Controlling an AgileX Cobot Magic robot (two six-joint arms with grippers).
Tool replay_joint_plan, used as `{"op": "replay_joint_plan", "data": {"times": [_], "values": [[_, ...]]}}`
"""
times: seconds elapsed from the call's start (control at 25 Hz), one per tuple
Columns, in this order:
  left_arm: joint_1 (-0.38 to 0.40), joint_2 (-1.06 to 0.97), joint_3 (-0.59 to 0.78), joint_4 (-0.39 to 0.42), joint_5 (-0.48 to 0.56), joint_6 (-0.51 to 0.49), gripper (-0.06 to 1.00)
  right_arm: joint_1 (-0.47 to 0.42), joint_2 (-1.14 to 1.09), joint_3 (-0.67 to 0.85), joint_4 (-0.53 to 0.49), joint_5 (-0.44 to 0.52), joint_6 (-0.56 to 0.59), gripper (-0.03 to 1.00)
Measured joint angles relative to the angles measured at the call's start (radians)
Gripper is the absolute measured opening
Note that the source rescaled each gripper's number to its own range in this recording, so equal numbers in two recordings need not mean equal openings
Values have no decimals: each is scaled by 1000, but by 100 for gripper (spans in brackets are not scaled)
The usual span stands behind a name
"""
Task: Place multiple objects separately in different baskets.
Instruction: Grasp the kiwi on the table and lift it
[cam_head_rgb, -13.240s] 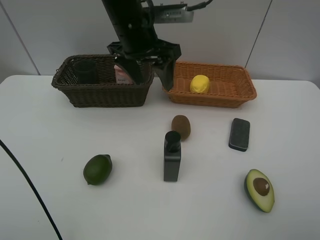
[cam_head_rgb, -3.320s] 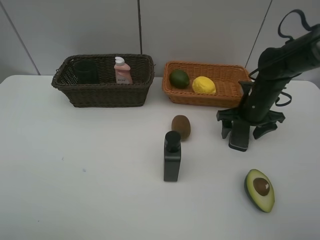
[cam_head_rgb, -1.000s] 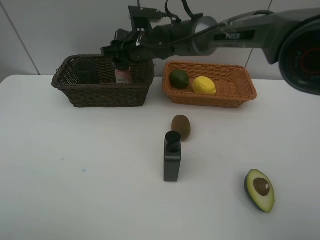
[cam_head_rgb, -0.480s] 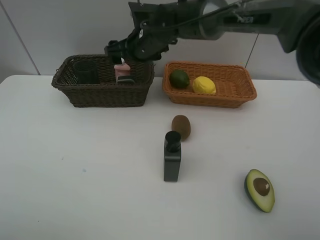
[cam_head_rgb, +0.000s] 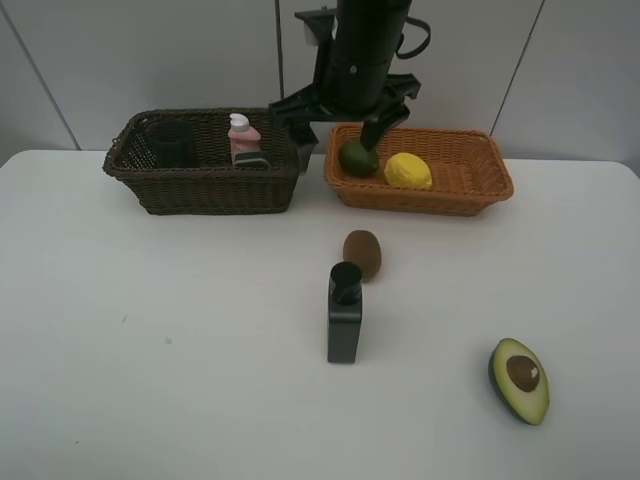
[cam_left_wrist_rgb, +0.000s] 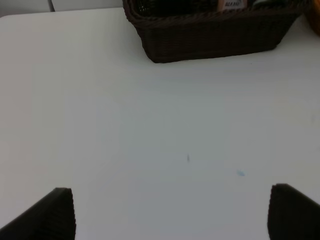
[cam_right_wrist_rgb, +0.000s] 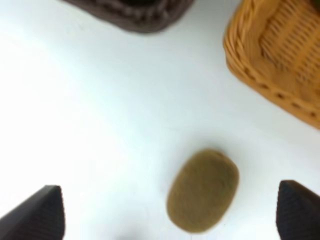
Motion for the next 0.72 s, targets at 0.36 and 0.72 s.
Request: {"op": "replay_joint_plan", "data": {"times": [0.36, 0.72], "values": [[0, 0, 0, 0, 0, 0, 99, 0, -1, 190, 2, 6, 0, 100], [0, 0, 0, 0, 0, 0, 99, 0, 1, 362, 2, -201, 7, 100]]}}
